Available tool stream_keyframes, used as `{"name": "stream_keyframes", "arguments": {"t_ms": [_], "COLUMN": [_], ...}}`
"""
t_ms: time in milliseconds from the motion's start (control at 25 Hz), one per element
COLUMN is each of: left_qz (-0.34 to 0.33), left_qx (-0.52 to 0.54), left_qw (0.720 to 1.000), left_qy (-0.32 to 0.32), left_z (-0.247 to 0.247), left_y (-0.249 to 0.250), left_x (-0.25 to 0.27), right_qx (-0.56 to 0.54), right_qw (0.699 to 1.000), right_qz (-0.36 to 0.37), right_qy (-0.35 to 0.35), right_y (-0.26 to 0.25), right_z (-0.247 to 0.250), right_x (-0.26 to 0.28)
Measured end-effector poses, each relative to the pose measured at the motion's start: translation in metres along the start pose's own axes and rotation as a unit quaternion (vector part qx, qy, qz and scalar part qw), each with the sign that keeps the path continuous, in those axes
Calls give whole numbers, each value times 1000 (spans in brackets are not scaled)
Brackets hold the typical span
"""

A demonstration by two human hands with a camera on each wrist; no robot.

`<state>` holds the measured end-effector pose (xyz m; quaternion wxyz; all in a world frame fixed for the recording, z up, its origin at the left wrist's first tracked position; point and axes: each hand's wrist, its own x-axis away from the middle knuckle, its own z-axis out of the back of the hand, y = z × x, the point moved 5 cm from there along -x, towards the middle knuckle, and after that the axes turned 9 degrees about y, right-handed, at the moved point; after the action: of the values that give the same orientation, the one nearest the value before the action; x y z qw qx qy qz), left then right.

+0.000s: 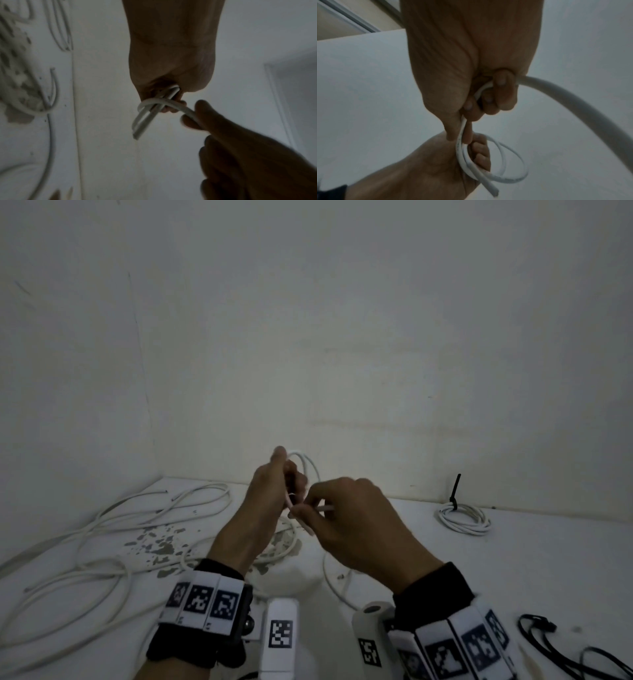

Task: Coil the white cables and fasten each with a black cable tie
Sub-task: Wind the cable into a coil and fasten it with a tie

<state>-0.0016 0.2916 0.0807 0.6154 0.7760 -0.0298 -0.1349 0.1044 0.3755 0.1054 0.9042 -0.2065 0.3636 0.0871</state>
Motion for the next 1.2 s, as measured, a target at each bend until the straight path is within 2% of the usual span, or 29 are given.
{"name": "stream_keyframes", "arguments": {"t_ms": [80, 120, 200, 280, 400, 440, 480, 560, 640, 680, 760, 840, 1000, 1120, 1200], "left_qz": [-63, -72, 16, 91, 147, 154, 159, 169, 174, 178, 191, 206, 216, 212, 199], "left_qx": [-158, -186, -111, -35, 100, 144, 177, 225, 254, 265, 276, 273, 245, 281, 281], "left_qw": [984, 975, 981, 978, 962, 952, 945, 934, 925, 921, 907, 891, 891, 872, 879], "left_qy": [-62, -99, -161, -182, -208, -220, -223, -221, -221, -226, -255, -298, -317, -339, -329], "left_z": [-6, -11, -20, -24, -24, -23, -21, -20, -21, -22, -24, -28, -32, -31, -32], "left_y": [-2, -3, -11, -16, -14, -12, -10, -8, -7, -7, -8, -10, -15, -13, -14], "left_x": [10, 15, 21, 20, 19, 18, 17, 17, 19, 19, 22, 26, 29, 27, 25], "right_qx": [-45, -51, -52, -104, -261, -294, -304, -270, -131, -60, -16, -77, -256, -234, -253], "right_qw": [999, 997, 992, 981, 941, 928, 924, 936, 961, 964, 957, 951, 908, 926, 928], "right_qz": [-24, -47, -108, -162, -186, -194, -205, -225, -224, -220, -233, -250, -309, -295, -274], "right_qy": [17, 19, 25, 5, -107, -123, -111, -25, 89, 133, 171, 166, 117, 34, -16], "right_y": [5, 10, 23, 38, 54, 60, 67, 78, 87, 88, 85, 83, 81, 76, 64], "right_z": [10, 14, 24, 32, 38, 40, 44, 50, 52, 52, 49, 41, 28, 20, 14], "right_x": [-3, -4, -3, 0, 11, 14, 17, 15, 11, 10, 9, 8, 9, 9, 9]}}
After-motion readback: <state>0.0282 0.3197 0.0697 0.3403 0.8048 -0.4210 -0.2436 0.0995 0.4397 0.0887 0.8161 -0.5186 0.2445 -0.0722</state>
